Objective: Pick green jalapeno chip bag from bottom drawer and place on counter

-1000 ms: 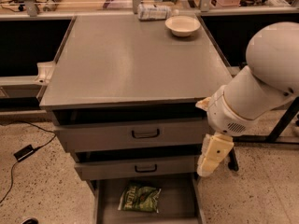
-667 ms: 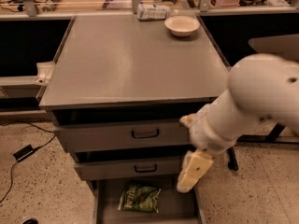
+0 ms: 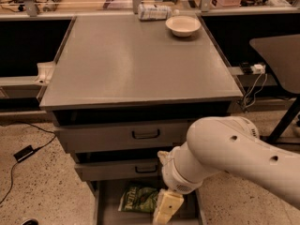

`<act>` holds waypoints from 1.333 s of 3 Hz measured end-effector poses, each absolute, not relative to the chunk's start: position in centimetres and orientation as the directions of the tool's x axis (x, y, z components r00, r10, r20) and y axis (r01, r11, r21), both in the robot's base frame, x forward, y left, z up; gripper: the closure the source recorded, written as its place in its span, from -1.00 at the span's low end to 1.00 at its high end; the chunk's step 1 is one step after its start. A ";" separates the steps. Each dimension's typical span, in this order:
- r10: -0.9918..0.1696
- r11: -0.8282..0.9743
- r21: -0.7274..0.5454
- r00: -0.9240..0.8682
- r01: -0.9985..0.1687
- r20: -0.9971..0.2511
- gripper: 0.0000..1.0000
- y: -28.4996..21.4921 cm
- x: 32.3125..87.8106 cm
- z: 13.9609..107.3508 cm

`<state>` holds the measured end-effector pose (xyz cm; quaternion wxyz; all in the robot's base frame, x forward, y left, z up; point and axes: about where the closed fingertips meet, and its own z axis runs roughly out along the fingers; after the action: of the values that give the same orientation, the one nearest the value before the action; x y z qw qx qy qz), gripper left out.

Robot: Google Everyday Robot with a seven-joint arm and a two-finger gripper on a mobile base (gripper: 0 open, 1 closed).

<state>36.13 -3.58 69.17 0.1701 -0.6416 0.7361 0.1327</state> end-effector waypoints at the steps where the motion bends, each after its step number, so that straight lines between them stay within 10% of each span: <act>1: -0.914 0.114 -0.022 -0.096 -0.993 -0.393 -1.00 -3.1 36.4 68.7; 4: -0.971 0.103 0.002 -0.101 -0.995 -0.215 -1.00 -8.1 34.4 51.0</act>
Offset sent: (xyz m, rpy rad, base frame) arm 0.0077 -0.0150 -0.1479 -0.4172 -0.2179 0.2574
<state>34.37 -8.12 50.99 0.0796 -0.6656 0.7384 0.0734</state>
